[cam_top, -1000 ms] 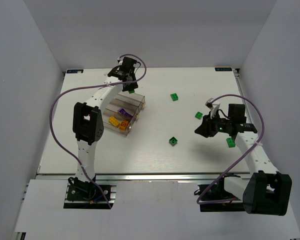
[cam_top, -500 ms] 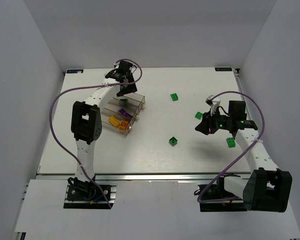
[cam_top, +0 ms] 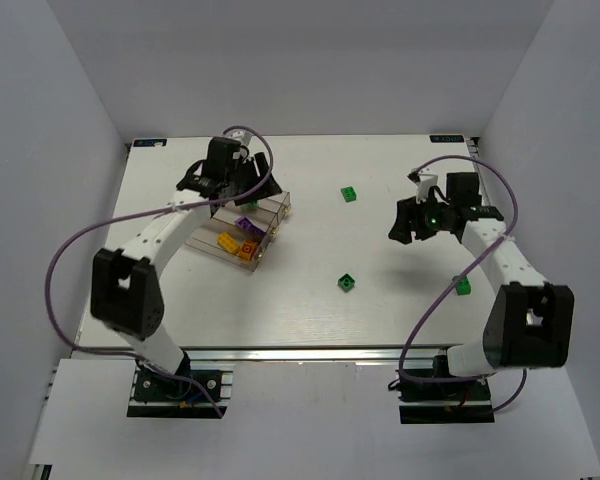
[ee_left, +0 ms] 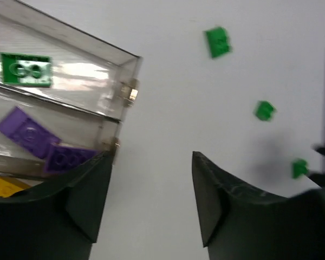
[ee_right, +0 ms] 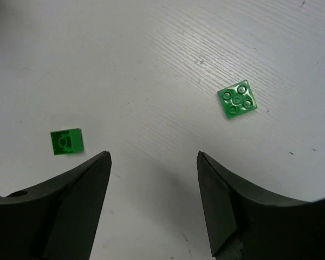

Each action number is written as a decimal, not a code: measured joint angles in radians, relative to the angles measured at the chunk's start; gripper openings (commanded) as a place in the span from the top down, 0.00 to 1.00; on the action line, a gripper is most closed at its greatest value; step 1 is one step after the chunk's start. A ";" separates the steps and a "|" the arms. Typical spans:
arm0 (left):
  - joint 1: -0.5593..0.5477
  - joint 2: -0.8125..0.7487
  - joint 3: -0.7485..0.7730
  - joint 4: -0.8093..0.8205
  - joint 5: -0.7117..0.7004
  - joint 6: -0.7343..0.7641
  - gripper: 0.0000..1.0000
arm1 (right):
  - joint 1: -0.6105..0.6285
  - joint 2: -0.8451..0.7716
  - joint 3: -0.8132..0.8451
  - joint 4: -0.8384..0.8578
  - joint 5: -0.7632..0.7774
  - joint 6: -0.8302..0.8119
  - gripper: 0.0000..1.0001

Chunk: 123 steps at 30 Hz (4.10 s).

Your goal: Sort the legos into containers by color

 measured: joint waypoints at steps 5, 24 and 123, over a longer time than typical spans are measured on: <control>-0.019 -0.290 -0.220 0.121 0.181 -0.027 0.21 | 0.019 0.173 0.100 -0.043 0.077 -0.105 0.22; -0.024 -0.855 -0.670 0.118 0.195 -0.195 0.19 | 0.032 0.591 0.438 -0.156 0.174 -0.493 0.24; -0.099 -0.629 -0.517 0.056 0.271 -0.264 0.71 | 0.347 0.160 0.240 0.280 -0.006 0.172 0.85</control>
